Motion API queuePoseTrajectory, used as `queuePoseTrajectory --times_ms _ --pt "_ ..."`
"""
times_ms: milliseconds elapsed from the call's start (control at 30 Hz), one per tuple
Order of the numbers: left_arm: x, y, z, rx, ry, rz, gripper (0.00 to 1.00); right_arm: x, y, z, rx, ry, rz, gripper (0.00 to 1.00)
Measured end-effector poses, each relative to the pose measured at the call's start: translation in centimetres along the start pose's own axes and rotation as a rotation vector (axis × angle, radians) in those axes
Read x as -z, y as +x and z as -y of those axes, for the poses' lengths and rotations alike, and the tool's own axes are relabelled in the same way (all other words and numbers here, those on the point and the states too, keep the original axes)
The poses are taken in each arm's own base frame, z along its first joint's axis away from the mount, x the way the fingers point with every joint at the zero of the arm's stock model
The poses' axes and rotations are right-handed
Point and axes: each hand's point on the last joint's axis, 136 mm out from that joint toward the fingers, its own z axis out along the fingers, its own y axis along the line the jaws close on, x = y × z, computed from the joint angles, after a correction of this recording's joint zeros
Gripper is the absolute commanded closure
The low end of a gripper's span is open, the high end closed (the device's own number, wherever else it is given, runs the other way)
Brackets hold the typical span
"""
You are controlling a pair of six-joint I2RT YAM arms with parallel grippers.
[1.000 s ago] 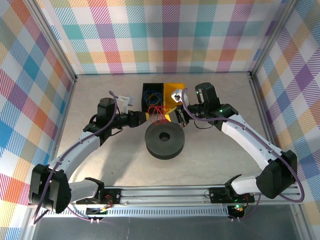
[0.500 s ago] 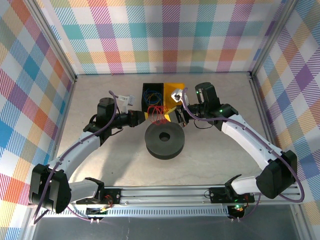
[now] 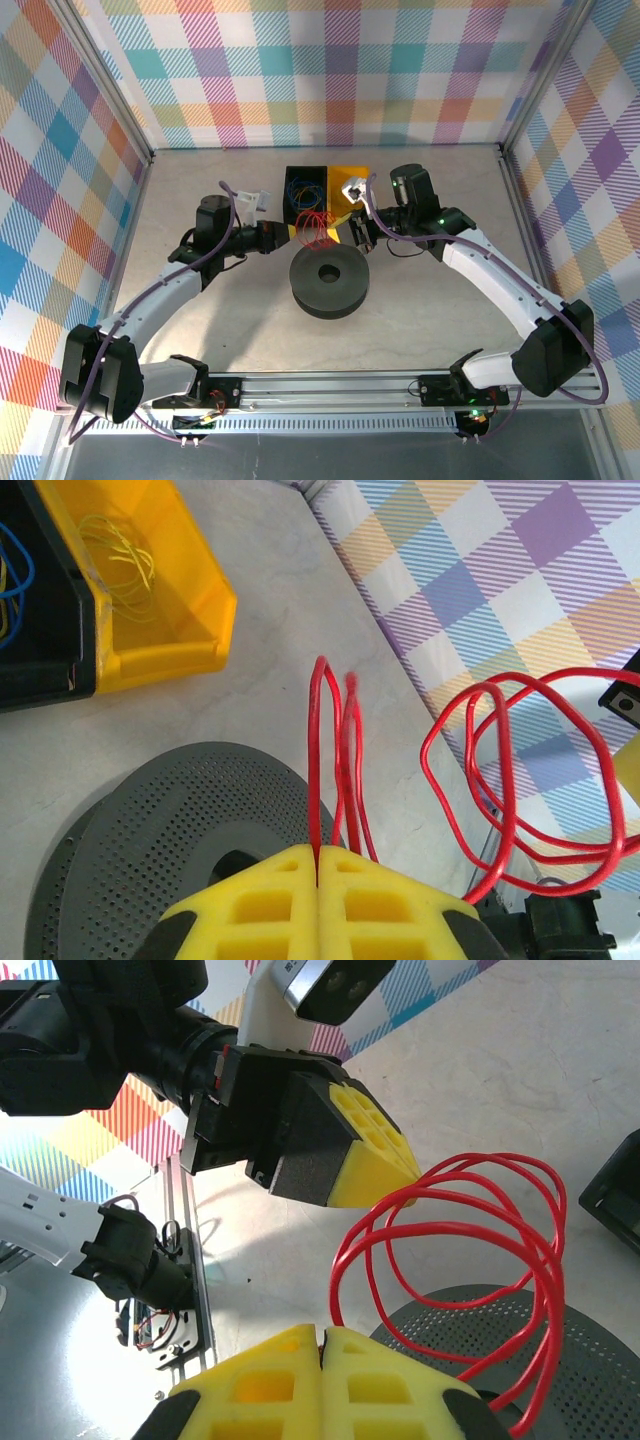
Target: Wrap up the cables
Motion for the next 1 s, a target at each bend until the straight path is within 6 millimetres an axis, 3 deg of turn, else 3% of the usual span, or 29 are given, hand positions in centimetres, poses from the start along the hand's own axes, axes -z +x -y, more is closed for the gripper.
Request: queuePoseTrajectory --times_ms 233,367,433,633,1000 --pt "0.0 0.0 -0.1 0.0 -0.005 0.001 1.0 0.0 0.3 0.3 -0.005 0.016 -0.01 1.0" --pt "0.5 -0.2 -1.5 0.015 -0.066 0.014 1.0 0.7 0.6 1.2 -0.009 0.068 -0.019 1.0" --pt "1.2 -0.5 -3.0 0.038 -0.12 0.028 1.0 1.9 0.3 1.7 -0.006 0.107 -0.002 1.0" --pt "4.4 -1.6 -8.2 0.123 -0.313 0.096 1.0 8.1 -0.3 4.1 -0.022 0.272 0.107 1.0" --pt "8.7 -1.5 -13.0 0.197 -0.575 0.155 1.0 16.0 4.3 13.0 -0.332 0.636 0.194 1.0"
